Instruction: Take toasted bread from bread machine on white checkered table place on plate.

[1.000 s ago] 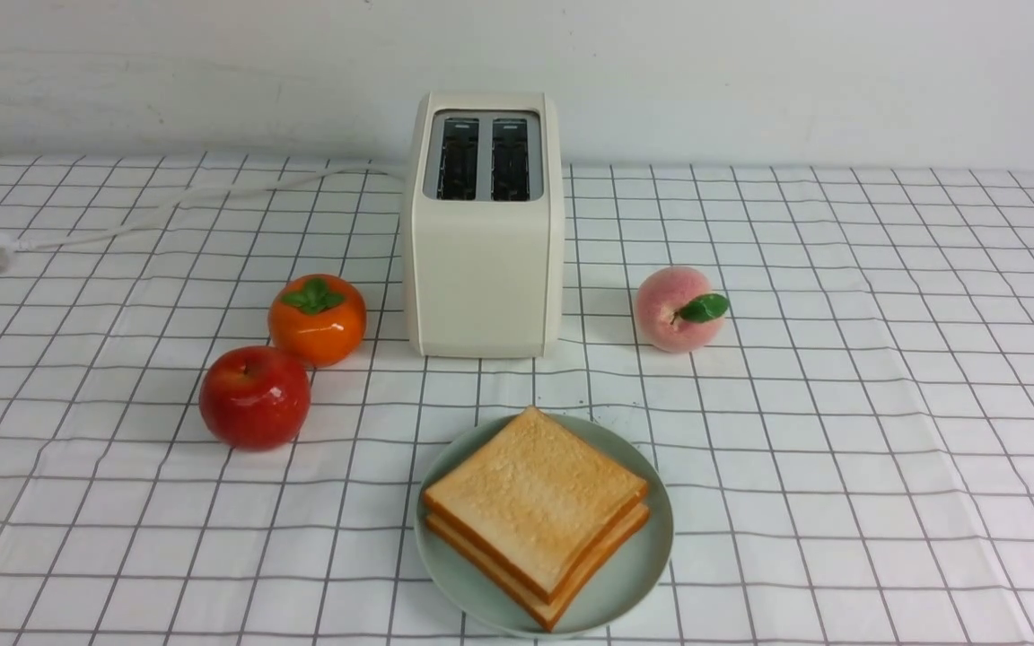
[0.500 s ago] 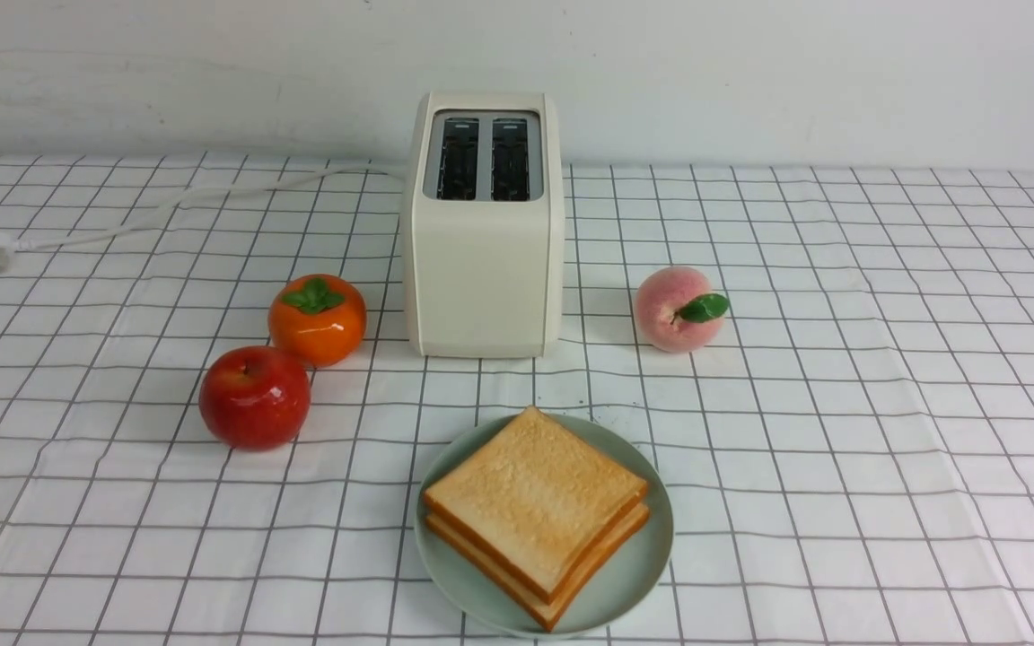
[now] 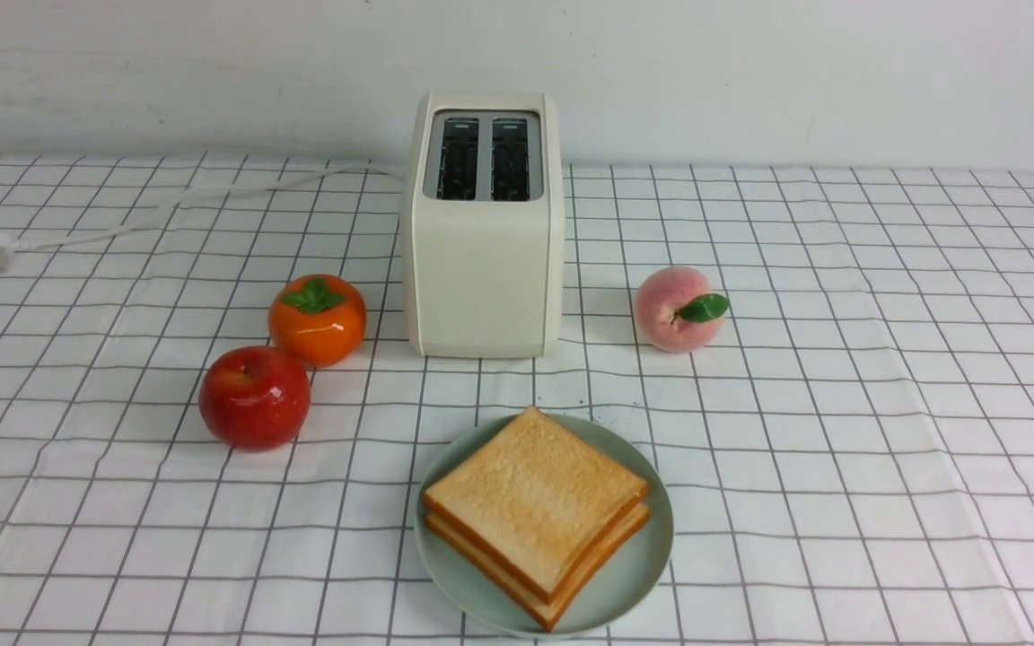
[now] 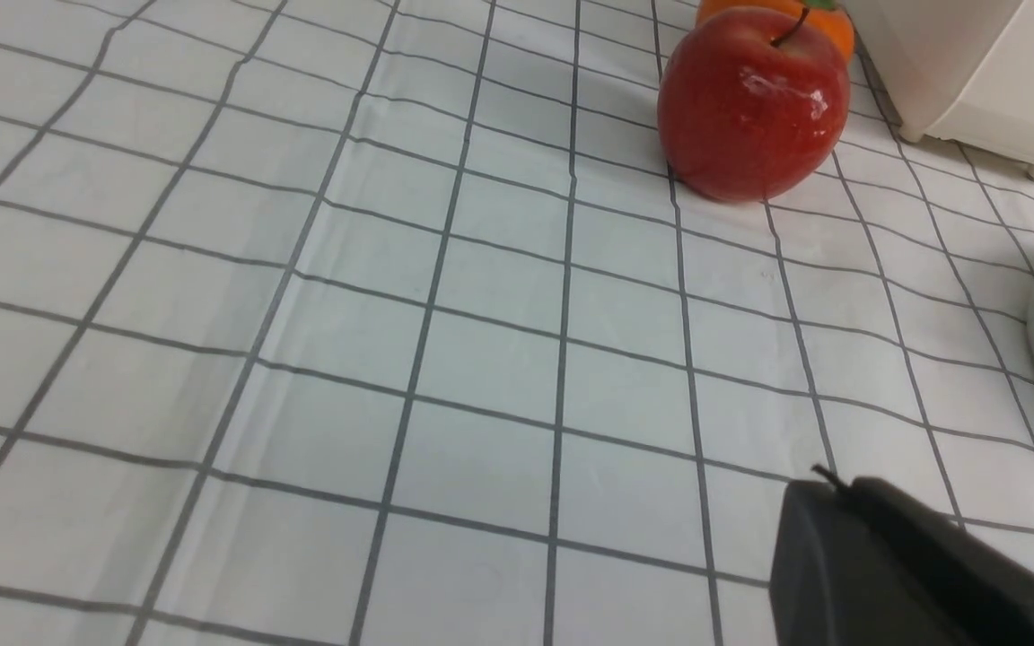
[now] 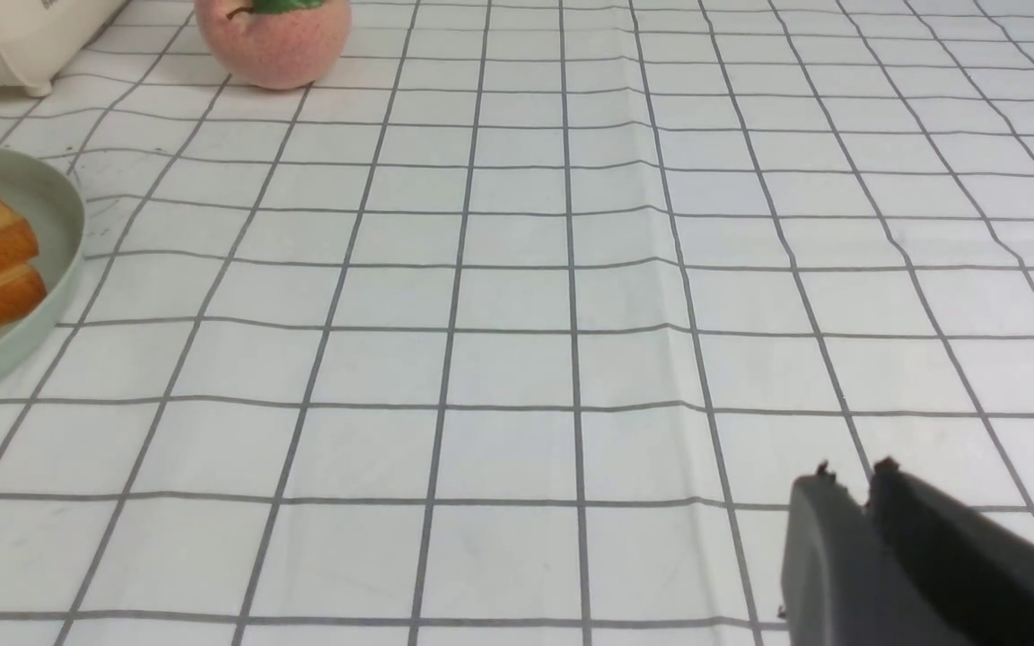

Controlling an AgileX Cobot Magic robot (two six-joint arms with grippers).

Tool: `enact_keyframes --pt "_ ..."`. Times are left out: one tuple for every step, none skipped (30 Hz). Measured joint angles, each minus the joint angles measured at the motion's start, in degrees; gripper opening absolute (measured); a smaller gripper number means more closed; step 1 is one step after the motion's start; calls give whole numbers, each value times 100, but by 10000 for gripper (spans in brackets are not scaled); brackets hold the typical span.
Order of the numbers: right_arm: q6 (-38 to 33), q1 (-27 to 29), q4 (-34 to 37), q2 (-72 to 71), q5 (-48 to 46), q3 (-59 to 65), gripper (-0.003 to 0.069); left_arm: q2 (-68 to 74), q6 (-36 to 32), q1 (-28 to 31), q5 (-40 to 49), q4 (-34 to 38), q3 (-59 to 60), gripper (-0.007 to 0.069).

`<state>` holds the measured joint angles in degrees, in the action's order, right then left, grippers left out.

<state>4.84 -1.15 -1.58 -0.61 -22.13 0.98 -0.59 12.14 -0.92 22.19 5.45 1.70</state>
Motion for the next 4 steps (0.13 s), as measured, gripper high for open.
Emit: enact_keyframes --pt "0 0 0 0 0 0 74 0 0 0 0 0 0 0" --pt "0 0 0 0 0 0 74 0 0 0 0 0 0 0" --pt "0 0 0 0 0 0 77 0 0 0 0 0 0 1" --pt "0 0 0 0 0 0 79 0 0 0 0 0 0 2"
